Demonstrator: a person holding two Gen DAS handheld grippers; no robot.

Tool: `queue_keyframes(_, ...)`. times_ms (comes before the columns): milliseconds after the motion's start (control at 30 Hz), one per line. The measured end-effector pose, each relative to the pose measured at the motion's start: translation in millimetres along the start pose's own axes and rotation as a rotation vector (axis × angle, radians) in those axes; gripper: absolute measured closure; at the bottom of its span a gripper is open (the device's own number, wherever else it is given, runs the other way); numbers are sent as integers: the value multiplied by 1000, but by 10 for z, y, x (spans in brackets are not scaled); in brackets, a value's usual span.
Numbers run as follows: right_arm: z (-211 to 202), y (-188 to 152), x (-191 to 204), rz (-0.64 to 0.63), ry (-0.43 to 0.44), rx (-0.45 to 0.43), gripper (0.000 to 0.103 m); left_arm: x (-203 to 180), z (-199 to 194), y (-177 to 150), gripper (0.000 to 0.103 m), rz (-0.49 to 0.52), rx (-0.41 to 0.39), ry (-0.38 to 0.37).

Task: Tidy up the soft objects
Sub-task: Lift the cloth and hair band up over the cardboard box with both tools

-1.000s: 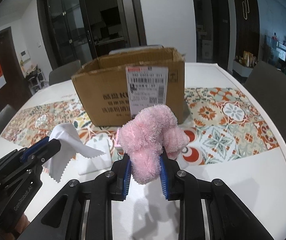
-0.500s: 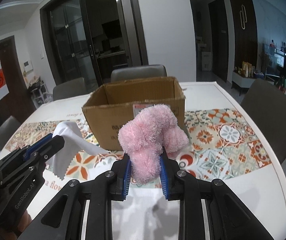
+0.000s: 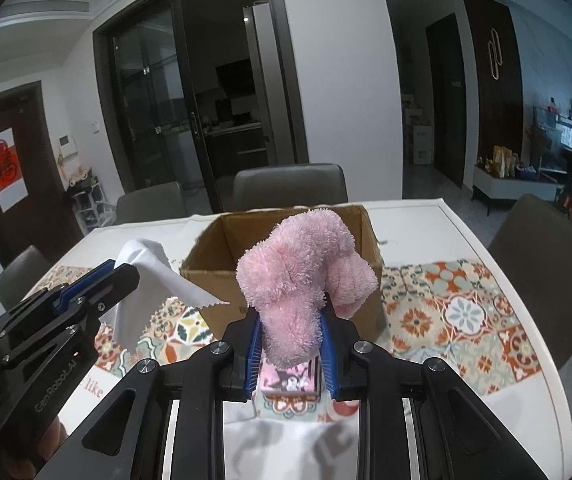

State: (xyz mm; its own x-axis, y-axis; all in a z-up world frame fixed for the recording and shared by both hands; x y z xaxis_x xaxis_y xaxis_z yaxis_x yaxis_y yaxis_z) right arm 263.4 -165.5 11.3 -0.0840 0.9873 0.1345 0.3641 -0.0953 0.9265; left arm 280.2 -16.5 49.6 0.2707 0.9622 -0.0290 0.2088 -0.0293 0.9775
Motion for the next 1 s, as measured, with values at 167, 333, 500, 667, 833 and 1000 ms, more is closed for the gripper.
queue_keyframes(167, 62, 151, 22, -18, 11, -20, 77, -3, 92, 139, 86, 11, -24, 6)
queue_keyframes(333, 183, 328, 44, -38, 31, -43, 76, 2, 216, 243, 86, 17, -38, 14)
queue_keyframes(500, 335, 448, 24, -54, 44, -57, 76, 30, 375, 325, 86, 17, -42, 25)
queue_keyframes(667, 488, 508, -7, -56, 60, -46, 76, 70, 581, 351, 86, 14, -27, 38)
queue_keyframes(833, 731, 516, -72, -57, 71, -19, 76, 78, 790, 314, 86, 24, -2, 52)
queue_keyframes(1000, 944, 475, -111, -69, 77, 19, 76, 95, 1005, 235, 86, 28, 34, 56)
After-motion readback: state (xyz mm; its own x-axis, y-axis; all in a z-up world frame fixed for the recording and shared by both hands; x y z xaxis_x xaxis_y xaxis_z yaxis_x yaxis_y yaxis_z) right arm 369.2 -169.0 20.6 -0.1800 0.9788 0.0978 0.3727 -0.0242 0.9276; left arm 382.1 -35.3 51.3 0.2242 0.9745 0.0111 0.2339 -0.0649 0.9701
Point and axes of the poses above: each gripper's, at about its wrist camera, not at the fingertips, and z roughly the way its jaws point, x to its left, y to its top, the point moved 6 cm from there along z, roughly the way its jaws point, and after that the axes turned 10 degrees about -x, right-handed, at the moved point
